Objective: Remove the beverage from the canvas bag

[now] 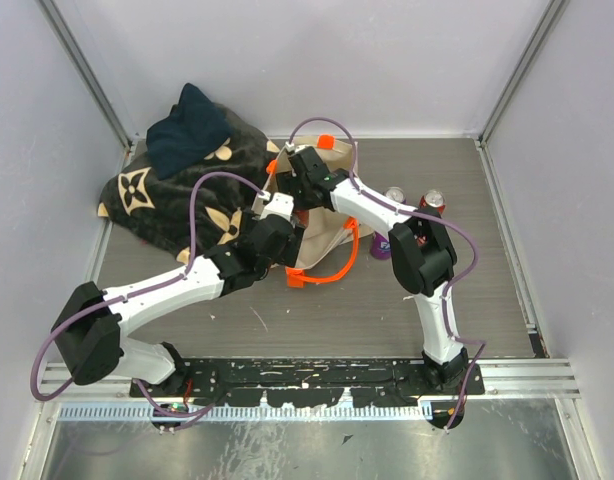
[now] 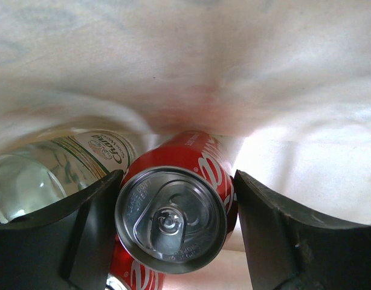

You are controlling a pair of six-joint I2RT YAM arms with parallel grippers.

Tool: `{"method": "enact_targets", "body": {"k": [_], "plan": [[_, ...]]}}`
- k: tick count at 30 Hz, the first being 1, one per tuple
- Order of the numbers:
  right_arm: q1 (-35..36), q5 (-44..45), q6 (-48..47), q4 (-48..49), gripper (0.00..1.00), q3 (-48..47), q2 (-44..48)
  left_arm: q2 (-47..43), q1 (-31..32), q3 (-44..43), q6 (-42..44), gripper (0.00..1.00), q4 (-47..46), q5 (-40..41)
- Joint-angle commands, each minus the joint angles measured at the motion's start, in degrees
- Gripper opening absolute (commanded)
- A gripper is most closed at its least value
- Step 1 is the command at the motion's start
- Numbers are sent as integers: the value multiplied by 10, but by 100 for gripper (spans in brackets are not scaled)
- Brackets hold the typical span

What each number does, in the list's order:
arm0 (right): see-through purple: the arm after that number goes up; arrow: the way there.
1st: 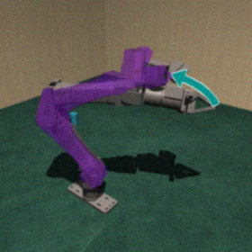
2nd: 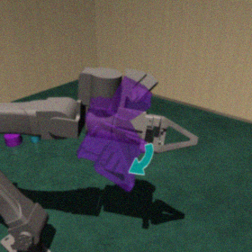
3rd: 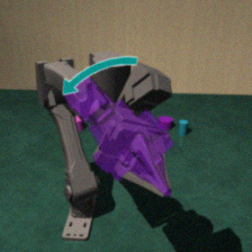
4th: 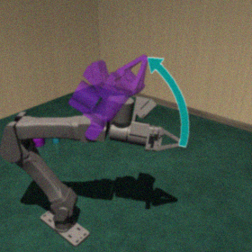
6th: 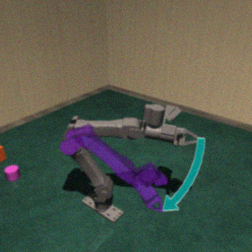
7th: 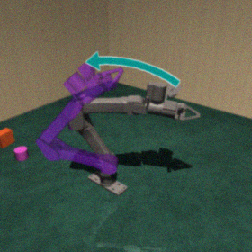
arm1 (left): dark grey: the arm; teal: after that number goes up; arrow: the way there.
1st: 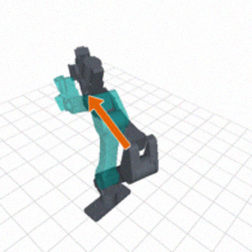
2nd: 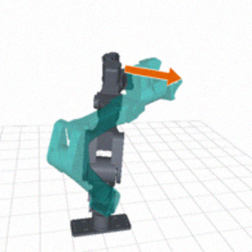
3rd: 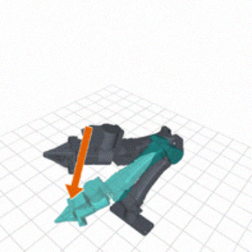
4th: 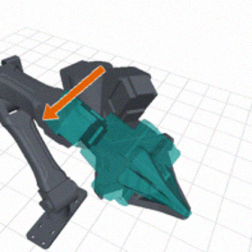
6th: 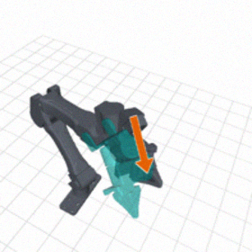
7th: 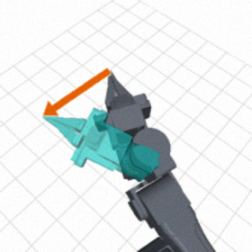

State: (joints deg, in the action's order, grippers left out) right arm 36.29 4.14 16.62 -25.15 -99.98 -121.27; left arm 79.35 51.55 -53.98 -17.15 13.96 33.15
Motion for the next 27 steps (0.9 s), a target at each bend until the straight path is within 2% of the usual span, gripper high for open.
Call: {"method": "enact_targets", "body": {"k": [1, 11, 27], "plan": [[2, 6, -11, -21, 1, -4, -6, 6, -3, -4, 12, 98, 19, 29], [2, 137, -66, 9, 1, 23, 80, 5, -3, -6, 18, 98, 7, 29], [-1, 166, -63, -2, 1, -16, 186, 39, -7, -40, 68, 98, -22, 21]]}}
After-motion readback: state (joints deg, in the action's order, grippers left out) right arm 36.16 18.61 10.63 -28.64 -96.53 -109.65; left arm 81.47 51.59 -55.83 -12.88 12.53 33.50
